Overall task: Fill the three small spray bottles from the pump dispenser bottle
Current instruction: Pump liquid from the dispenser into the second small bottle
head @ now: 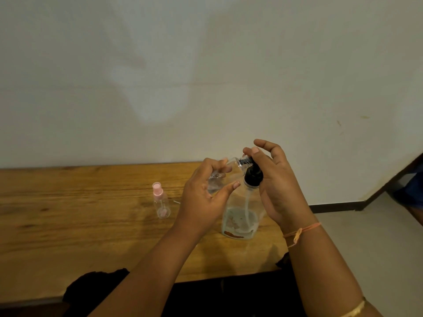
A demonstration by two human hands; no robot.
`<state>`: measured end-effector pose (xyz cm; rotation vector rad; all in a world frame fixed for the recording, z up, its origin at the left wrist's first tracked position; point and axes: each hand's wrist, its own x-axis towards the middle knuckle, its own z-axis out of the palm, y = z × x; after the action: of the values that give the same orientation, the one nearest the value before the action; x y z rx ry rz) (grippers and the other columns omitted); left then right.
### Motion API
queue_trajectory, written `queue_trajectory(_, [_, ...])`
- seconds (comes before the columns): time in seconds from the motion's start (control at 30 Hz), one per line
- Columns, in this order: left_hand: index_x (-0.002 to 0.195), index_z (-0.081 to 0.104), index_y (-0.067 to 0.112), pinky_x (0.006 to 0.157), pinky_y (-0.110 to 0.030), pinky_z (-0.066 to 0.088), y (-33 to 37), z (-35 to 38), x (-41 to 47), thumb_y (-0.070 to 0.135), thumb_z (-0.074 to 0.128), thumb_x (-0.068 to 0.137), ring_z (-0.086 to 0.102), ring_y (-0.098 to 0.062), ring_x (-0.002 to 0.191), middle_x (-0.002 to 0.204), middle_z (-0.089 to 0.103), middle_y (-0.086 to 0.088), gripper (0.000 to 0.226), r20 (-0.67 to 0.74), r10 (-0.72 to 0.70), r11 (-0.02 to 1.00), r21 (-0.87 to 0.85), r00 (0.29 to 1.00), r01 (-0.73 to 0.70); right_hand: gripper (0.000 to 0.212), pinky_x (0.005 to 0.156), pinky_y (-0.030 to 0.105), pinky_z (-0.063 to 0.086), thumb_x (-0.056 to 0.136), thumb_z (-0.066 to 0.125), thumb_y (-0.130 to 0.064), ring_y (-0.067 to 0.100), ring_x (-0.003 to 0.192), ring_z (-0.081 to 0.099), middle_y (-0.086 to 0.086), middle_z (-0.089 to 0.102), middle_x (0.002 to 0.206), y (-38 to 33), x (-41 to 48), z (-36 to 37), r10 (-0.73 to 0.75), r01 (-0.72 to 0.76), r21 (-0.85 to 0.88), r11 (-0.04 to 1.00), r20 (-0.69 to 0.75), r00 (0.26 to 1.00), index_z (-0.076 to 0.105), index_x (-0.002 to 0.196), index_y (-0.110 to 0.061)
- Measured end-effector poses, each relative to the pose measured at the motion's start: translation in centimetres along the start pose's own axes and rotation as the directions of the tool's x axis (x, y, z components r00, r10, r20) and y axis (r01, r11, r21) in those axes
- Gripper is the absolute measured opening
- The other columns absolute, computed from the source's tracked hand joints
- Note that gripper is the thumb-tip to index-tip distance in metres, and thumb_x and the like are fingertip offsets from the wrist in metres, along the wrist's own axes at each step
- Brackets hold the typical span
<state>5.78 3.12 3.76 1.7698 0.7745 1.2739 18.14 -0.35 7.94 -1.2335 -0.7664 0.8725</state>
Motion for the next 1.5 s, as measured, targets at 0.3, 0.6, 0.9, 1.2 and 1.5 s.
queue_trajectory(0.3, [0.093,0.051,0.043,0.081,-0.01,0.048,-0.3,0.0,-0.1,0.021,0.075,0.077,0.06,0.0,0.104,0.104,0.065,0.015,0.036,0.01,-0.003,1.0,0.013,1.0,0.003,0.013,0.098,0.039,0.043,0.091,0.055,-0.023,0.013,0.099,0.062,0.001,0.07,0.1,0.1,0.1,-0.4,0.019,-0.019,-0.001,1.0,0.008,1.0,0.055,0.103,-0.026])
queue_trajectory(0.6, [0.09,0.051,0.037,0.082,-0.007,0.045,0.0,-0.1,0.1,0.017,0.076,0.074,0.059,0.007,0.1,0.099,0.064,0.018,0.036,0.008,-0.017,1.0,-0.013,1.0,0.017,0.01,0.095,0.034,0.044,0.092,0.053,-0.023,0.015,0.098,0.059,0.009,0.066,0.104,-0.2,0.1,-0.3,0.034,-0.034,-0.02,0.999,0.04,0.999,0.056,0.101,-0.026])
queue_trajectory(0.9, [0.096,0.05,0.04,0.079,-0.007,0.046,-0.4,0.0,-0.3,0.017,0.075,0.077,0.059,0.004,0.101,0.104,0.063,0.014,0.039,-0.006,-0.002,0.999,0.049,1.0,0.002,0.014,0.092,0.034,0.044,0.092,0.053,-0.024,0.014,0.1,0.058,0.009,0.065,0.107,-0.3,-0.4,-0.2,0.018,-0.015,-0.069,0.997,0.04,0.999,0.055,0.103,-0.032])
queue_trajectory(1.2, [0.088,0.048,0.037,0.077,-0.003,0.043,0.7,-0.3,0.1,0.025,0.072,0.075,0.056,0.015,0.098,0.1,0.06,0.021,0.03,0.023,-0.002,1.0,0.028,1.0,0.001,0.015,0.088,0.029,0.045,0.092,0.051,-0.032,0.013,0.098,0.059,0.002,0.066,0.101,-0.5,-0.2,-0.2,0.043,-0.04,-0.141,0.989,0.014,0.999,0.057,0.105,-0.025])
queue_trajectory(1.5, [0.093,0.05,0.038,0.071,-0.003,0.045,0.2,-0.4,-0.1,0.015,0.073,0.078,0.059,0.008,0.094,0.105,0.064,0.008,0.036,0.046,-0.033,0.999,0.024,0.998,0.032,0.036,0.102,0.043,0.042,0.086,0.056,-0.045,0.027,0.103,0.061,0.012,0.07,0.101,-1.3,0.9,-1.6,0.189,-0.146,-0.372,0.917,0.082,0.978,0.071,0.086,-0.013])
